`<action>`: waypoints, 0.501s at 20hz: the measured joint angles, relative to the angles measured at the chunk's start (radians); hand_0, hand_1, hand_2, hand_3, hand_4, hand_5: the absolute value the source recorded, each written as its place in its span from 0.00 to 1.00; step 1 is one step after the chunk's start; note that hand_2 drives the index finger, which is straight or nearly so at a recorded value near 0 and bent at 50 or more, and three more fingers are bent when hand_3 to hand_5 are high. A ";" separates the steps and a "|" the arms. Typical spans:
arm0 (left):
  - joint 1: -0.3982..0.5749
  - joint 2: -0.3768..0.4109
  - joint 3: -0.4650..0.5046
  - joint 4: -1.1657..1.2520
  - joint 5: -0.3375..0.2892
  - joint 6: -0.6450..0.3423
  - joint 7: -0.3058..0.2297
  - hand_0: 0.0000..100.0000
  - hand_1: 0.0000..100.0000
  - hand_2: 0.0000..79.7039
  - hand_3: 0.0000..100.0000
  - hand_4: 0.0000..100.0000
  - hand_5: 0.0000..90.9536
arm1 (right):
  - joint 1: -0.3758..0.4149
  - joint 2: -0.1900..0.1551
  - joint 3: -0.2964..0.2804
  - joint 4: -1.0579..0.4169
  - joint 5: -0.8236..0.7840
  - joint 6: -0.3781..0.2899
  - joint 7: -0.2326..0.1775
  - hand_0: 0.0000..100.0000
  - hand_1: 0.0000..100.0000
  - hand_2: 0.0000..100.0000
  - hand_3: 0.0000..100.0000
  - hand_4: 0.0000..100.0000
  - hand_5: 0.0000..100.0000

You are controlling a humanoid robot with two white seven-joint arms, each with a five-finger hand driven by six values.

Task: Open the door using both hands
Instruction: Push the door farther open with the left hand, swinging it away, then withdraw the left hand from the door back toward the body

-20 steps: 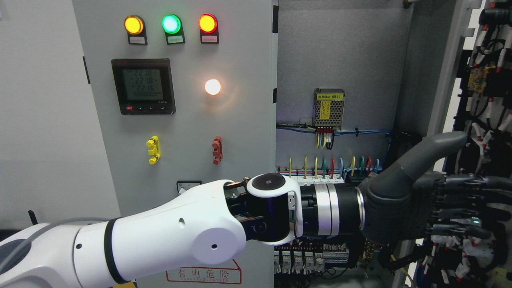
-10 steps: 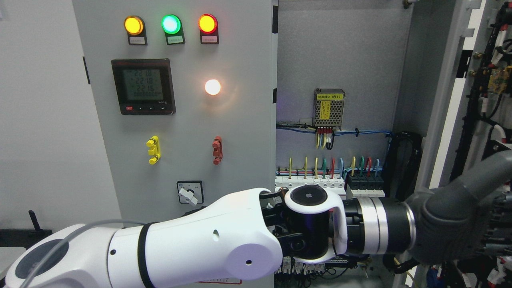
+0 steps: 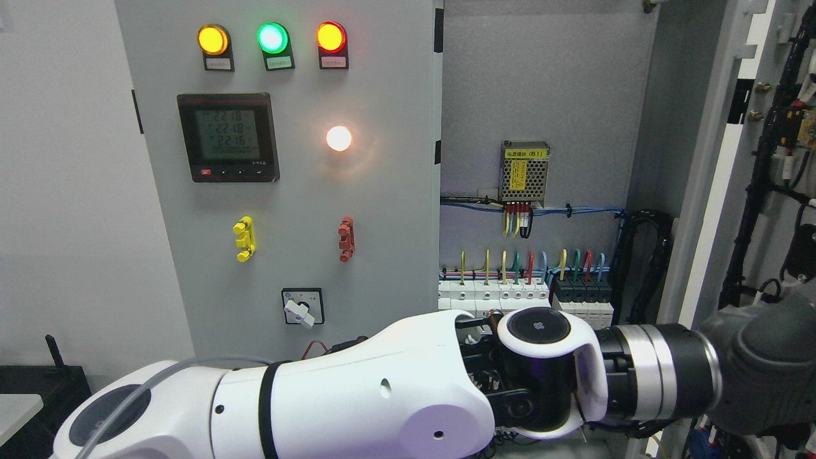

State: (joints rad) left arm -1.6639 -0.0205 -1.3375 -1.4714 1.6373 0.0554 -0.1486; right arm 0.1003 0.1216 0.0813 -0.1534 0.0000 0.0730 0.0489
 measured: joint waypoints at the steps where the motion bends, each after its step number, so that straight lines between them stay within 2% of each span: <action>1: 0.000 -0.005 0.001 0.001 -0.001 0.000 0.001 0.00 0.00 0.00 0.00 0.00 0.00 | 0.000 0.000 0.000 0.000 0.000 0.000 0.000 0.38 0.00 0.00 0.00 0.00 0.00; 10: 0.001 -0.028 0.003 0.016 -0.005 -0.004 0.003 0.00 0.00 0.00 0.00 0.00 0.00 | 0.000 0.000 0.000 0.000 0.000 0.000 -0.001 0.38 0.00 0.00 0.00 0.00 0.00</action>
State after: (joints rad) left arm -1.6626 -0.0487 -1.3340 -1.4554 1.6325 0.0516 -0.1455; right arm 0.1004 0.1215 0.0813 -0.1534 0.0000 0.0730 0.0484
